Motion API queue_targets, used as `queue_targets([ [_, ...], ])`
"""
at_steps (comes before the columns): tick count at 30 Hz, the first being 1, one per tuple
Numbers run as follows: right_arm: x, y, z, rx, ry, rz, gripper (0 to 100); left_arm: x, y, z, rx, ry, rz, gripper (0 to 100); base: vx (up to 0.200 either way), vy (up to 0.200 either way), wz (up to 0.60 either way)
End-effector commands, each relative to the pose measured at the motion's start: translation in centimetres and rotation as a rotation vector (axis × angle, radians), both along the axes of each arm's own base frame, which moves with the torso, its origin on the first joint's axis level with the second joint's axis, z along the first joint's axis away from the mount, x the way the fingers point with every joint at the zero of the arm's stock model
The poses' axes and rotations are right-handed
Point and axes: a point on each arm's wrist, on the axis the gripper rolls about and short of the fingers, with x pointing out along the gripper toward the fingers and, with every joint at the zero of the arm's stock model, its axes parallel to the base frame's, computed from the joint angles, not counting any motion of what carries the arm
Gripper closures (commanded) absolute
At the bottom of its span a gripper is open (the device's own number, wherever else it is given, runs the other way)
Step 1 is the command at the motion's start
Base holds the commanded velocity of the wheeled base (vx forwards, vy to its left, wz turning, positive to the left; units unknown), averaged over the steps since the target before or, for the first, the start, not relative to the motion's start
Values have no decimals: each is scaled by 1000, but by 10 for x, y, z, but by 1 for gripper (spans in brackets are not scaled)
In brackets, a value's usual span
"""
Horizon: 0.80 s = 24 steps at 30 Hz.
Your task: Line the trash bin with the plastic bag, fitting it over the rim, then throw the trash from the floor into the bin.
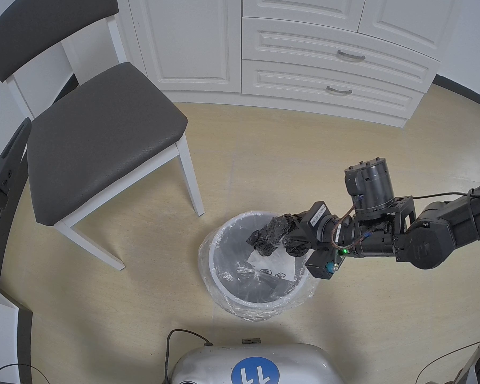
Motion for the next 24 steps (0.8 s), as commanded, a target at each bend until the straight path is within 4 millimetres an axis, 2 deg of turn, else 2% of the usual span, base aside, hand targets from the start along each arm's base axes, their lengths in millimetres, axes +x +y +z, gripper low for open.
queue_targets([
  [1,9,12,-15,-17,26,15,100,0,1,-1,0,2,8,0,0,0,0],
  [14,35,34,-43,-22,35,23,100,1,1,-1,-1,6,8,0,0,0,0],
  [24,49,38,-60,-26,44,11,100,2,1,-2,1,13,8,0,0,0,0],
])
